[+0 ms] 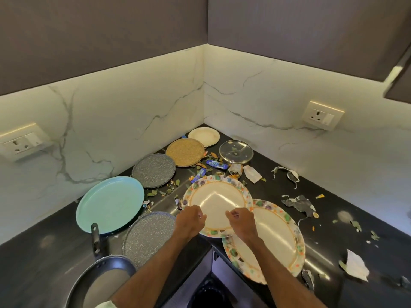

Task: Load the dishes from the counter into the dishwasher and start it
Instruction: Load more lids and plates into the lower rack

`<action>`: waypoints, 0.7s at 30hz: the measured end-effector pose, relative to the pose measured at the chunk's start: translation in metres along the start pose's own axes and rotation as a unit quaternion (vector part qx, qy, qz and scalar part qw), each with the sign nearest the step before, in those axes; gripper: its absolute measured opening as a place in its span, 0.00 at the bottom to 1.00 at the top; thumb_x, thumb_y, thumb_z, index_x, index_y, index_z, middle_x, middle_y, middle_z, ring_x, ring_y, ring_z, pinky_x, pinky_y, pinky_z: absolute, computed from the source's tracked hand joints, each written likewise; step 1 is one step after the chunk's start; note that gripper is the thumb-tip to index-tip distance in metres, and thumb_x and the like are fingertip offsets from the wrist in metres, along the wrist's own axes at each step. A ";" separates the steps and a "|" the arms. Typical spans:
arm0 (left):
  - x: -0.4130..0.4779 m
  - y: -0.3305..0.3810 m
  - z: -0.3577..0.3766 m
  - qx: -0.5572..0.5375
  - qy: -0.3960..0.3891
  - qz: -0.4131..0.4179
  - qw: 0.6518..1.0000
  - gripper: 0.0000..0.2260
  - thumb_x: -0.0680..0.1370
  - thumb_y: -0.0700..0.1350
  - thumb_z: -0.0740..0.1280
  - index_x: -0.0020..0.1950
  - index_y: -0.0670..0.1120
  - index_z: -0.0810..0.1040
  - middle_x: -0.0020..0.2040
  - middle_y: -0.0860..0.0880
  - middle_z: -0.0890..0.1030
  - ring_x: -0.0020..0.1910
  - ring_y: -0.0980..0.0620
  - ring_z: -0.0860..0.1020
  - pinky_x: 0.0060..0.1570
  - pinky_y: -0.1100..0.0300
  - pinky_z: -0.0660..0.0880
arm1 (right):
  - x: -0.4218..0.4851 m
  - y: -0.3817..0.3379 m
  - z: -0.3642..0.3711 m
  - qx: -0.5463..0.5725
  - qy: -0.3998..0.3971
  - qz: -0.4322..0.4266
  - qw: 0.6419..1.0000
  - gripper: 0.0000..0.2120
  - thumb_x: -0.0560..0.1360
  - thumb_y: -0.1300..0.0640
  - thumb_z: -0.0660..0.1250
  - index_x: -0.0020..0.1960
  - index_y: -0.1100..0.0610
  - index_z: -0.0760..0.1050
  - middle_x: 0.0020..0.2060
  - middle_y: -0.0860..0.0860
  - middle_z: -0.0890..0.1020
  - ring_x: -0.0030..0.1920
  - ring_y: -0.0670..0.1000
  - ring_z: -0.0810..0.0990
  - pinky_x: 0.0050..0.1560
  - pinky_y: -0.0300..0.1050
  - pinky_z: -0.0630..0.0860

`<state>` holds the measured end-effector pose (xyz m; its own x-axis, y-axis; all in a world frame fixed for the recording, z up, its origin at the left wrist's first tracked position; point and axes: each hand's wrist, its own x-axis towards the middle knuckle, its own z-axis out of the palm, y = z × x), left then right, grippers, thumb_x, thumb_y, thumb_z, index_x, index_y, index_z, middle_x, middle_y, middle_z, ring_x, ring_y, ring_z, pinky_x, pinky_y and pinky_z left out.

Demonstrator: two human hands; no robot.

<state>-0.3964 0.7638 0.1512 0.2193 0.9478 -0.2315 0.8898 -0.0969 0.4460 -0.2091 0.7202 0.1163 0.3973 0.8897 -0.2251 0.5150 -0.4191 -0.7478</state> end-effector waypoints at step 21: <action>0.165 0.025 0.066 0.178 -0.123 0.059 0.975 0.31 0.76 0.53 0.72 0.75 0.45 0.64 0.70 0.42 0.67 0.70 0.42 0.66 0.61 0.48 0.71 | 0.290 -0.048 0.007 0.446 0.010 0.260 0.856 0.23 0.76 0.46 0.72 0.62 0.62 0.73 0.48 0.58 0.83 0.50 0.57 0.86 0.56 0.52 0.82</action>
<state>-0.3112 0.8977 0.0669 0.3793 0.8261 -0.4167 0.9252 -0.3419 0.1644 -0.1243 0.9995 0.0827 0.4150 0.6167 -0.6689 -0.5172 -0.4449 -0.7311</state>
